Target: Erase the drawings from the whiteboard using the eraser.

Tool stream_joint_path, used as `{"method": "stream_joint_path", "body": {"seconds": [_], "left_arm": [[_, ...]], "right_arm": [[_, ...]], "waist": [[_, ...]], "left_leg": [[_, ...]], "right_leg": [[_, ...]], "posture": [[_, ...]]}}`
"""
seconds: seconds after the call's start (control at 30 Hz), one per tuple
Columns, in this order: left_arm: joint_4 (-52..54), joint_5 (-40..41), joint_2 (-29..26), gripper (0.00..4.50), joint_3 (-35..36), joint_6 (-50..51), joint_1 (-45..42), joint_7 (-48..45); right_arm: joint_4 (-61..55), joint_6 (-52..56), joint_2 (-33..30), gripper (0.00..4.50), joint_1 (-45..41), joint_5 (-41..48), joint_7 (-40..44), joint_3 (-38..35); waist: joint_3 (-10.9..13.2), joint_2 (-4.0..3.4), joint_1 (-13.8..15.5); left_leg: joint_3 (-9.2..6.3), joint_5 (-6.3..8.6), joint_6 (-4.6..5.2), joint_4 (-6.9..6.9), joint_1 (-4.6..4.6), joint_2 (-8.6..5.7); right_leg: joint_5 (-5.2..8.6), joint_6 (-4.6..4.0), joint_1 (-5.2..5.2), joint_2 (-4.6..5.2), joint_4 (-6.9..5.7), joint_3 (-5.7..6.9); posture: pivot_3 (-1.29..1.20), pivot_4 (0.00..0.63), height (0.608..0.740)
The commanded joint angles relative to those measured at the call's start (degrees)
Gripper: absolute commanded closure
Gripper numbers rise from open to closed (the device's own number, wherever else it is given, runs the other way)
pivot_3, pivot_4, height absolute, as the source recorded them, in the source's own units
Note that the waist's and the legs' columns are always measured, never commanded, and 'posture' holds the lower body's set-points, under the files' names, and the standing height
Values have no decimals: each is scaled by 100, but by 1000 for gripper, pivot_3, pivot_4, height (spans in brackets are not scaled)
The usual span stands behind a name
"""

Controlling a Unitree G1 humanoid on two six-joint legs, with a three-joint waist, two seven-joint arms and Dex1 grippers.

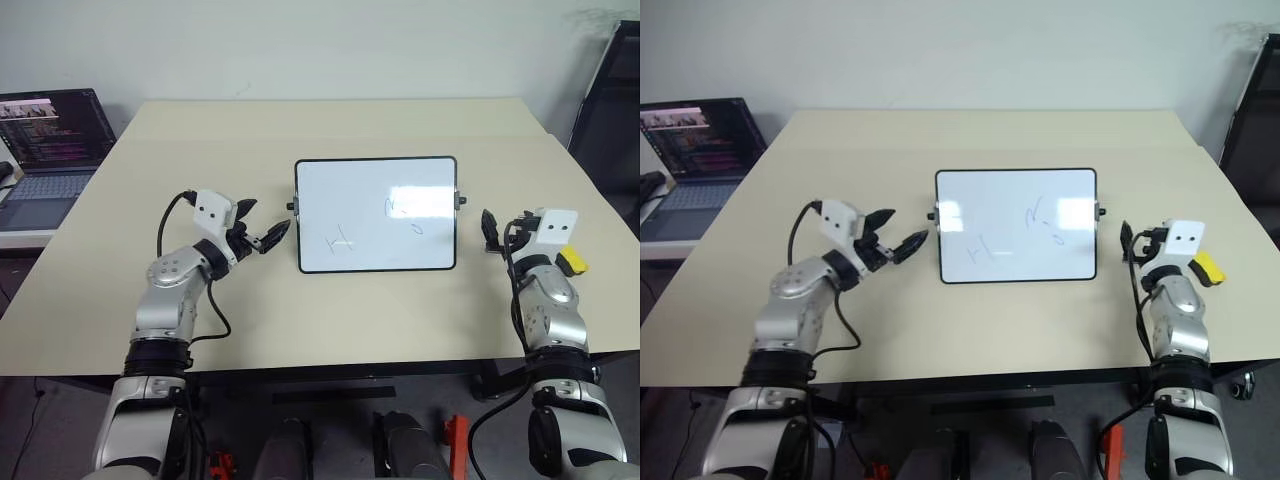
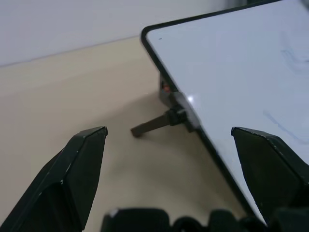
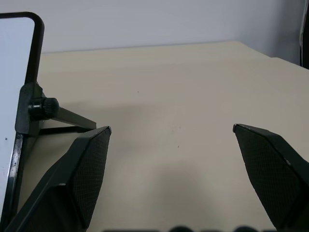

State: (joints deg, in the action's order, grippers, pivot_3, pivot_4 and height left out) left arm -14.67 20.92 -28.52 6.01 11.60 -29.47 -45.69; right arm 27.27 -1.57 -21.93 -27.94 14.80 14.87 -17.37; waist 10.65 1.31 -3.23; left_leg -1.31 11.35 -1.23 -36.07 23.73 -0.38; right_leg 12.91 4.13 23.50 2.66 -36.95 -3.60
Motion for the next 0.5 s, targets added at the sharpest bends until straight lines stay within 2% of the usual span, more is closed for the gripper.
{"method": "stream_joint_path", "body": {"seconds": [0.03,0.17,0.27,0.37,0.5], "left_arm": [[1058,795,-304,0,-171,1018,-11,-893],[1644,1111,-231,0,-567,1667,-124,-1218],[1837,1026,-57,0,-979,1874,-246,-1292],[1682,855,231,0,-1362,1809,-403,-1389],[1410,578,599,0,-1866,1553,-583,-1640]], "right_arm": [[-453,118,-206,66,113,160,52,-237],[-754,342,-339,66,261,246,157,-294],[-1062,816,-518,66,407,441,456,-271],[-1504,1419,-936,66,609,589,1041,-148],[-1319,2028,-1591,66,412,822,1399,-450]], "waist": [[0,0,3],[0,0,13],[0,0,15],[0,0,27],[0,0,35]], "left_leg": [[0,0,0,0,1,0],[0,0,0,-1,-1,-1],[0,0,0,-2,-2,-1],[0,0,0,-2,-2,-1],[5,0,1,-4,-3,-3]], "right_leg": [[0,0,0,0,1,0],[0,1,-2,2,1,-1],[2,3,-4,0,0,-1],[5,6,-4,0,1,-1],[15,24,-6,0,3,-5]], "posture": [[0,150,740],[0,150,740],[0,150,740],[0,150,740],[0,150,740]]}}
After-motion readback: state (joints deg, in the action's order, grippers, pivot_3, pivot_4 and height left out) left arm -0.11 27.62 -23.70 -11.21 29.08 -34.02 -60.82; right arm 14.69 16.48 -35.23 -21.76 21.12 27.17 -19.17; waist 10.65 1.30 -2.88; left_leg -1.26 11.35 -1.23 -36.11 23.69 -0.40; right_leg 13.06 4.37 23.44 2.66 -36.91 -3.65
